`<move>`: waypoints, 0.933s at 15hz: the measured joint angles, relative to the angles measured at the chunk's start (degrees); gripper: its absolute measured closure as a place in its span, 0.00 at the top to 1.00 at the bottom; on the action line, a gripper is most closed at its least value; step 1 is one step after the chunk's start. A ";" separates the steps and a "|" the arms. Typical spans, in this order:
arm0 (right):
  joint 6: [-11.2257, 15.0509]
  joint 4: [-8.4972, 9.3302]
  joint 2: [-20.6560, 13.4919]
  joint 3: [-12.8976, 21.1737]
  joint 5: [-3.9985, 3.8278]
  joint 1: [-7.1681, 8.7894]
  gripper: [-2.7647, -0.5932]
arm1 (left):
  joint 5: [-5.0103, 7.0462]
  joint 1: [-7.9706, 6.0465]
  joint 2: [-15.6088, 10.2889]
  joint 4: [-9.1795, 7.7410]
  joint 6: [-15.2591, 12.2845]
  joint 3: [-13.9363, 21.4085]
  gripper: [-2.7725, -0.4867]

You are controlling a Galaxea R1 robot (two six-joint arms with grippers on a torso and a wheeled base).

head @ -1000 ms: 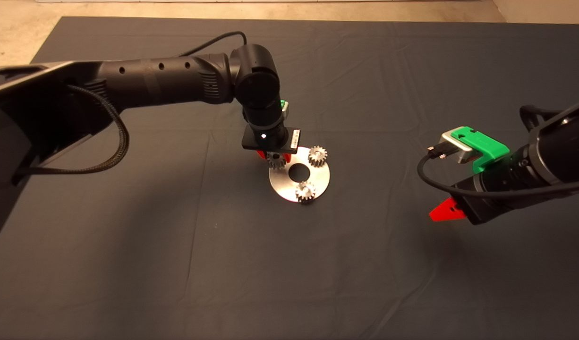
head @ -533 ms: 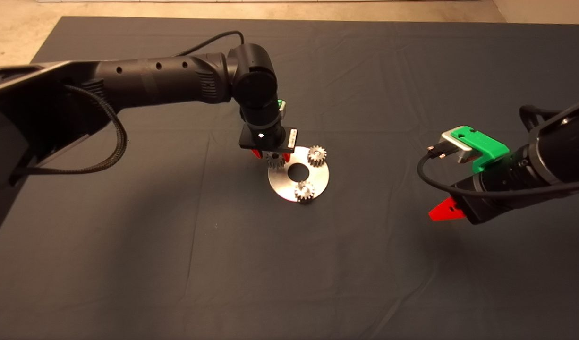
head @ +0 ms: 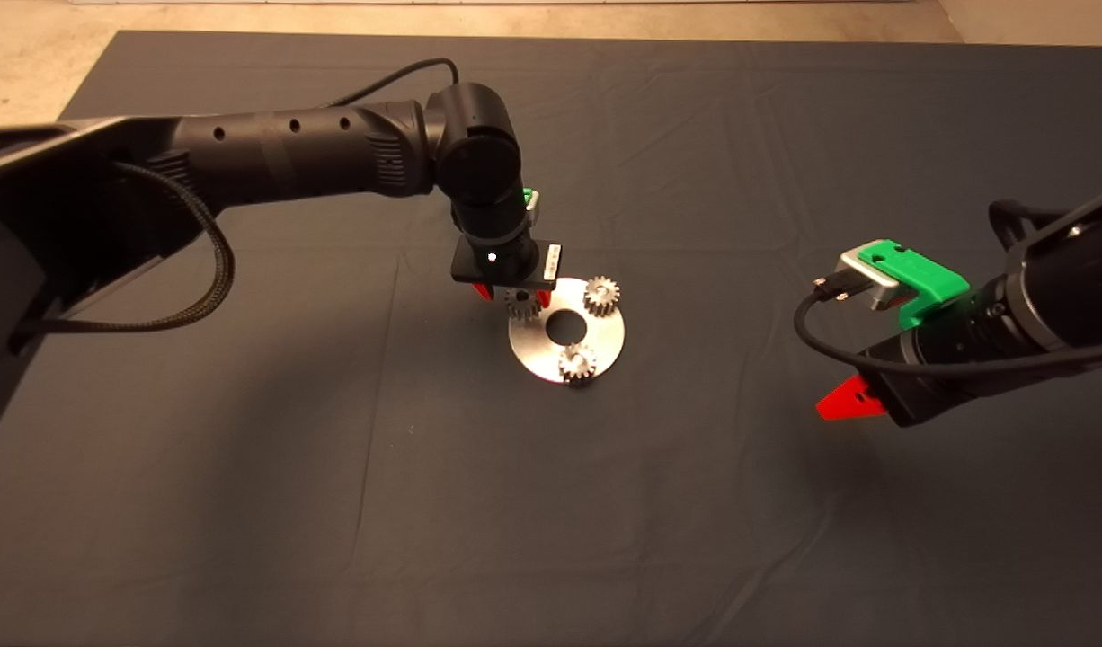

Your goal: Install three planetary gears onto the carrier pins

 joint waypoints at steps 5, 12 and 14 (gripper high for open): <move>0.00 0.00 -0.05 0.00 0.02 0.00 0.60 | -2.13 -4.55 -0.41 -2.43 0.02 -0.12 0.62; 0.02 0.00 -0.05 0.00 0.03 0.02 0.60 | -0.76 -4.22 -1.90 -3.00 0.02 -0.11 0.75; 0.02 0.00 -0.05 0.00 0.03 0.00 0.60 | 1.93 -4.34 -3.03 -3.00 0.04 0.39 0.75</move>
